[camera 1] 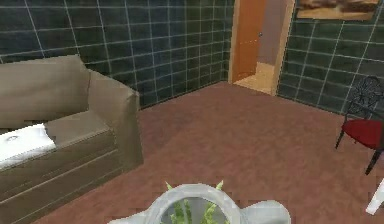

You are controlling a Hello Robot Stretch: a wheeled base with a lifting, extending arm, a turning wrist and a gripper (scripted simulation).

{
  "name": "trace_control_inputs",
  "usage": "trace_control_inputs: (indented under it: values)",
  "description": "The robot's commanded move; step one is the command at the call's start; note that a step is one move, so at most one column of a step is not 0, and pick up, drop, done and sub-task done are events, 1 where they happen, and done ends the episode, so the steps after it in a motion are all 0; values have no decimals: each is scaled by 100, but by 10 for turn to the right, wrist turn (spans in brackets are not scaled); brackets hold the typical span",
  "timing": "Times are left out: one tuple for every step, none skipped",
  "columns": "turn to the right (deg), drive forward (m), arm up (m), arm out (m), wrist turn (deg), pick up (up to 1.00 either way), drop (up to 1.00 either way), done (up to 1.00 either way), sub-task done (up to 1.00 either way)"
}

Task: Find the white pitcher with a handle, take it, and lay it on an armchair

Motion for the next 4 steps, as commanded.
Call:
trace_control_inputs:
  values:
    - [390,0,0,0,0,0,0,0,0]
    - [0,0,0,40,0,0,0,0,0]
    - [0,0,0,0,450,0,0,0,0]
    - [0,0,0,0,450,0,0,0,0]
